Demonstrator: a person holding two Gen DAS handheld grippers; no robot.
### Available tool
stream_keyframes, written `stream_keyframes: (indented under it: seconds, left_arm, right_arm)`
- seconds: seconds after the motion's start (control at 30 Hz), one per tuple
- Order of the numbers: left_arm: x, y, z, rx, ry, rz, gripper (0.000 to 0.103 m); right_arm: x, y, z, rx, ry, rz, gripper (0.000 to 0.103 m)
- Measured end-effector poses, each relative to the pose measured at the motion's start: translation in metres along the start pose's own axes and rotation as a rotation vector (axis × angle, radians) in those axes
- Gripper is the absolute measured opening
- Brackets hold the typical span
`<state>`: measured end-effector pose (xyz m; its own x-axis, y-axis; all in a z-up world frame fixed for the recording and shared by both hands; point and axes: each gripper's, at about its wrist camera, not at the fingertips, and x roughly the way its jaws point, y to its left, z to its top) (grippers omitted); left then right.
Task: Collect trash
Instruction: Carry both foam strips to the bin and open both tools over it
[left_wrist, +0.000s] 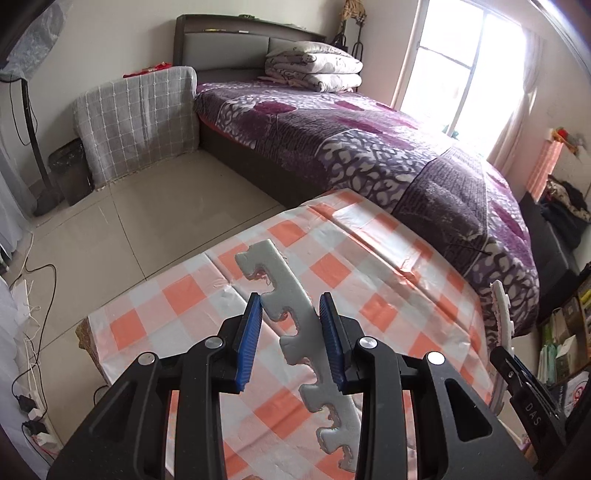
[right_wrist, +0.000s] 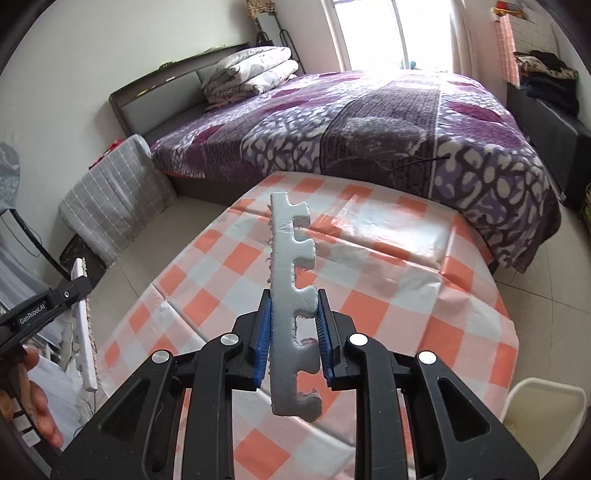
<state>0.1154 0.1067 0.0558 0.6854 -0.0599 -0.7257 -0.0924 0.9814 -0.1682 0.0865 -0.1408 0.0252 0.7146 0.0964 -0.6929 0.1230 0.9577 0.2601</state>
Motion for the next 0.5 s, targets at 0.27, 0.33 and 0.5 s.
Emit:
stream_keyframes:
  seconds: [0.27,0.33,0.5]
  left_arm:
    - [-0.024,-0.043,-0.045,-0.031,0.059,-0.105,0.033]
    - [-0.023,-0.052,-0.056,-0.046,0.071,-0.136,0.033]
    - [-0.010,-0.082,-0.085,0.030,0.097,-0.146,0.033]
  right_arm:
    - [-0.052,-0.052,-0.023,0.143,-0.016,-0.068,0.022]
    - [-0.060,-0.069,-0.031,0.165,-0.022,-0.103,0.022]
    - [-0.067,-0.112,-0.045,0.256,-0.007,-0.157,0.022]
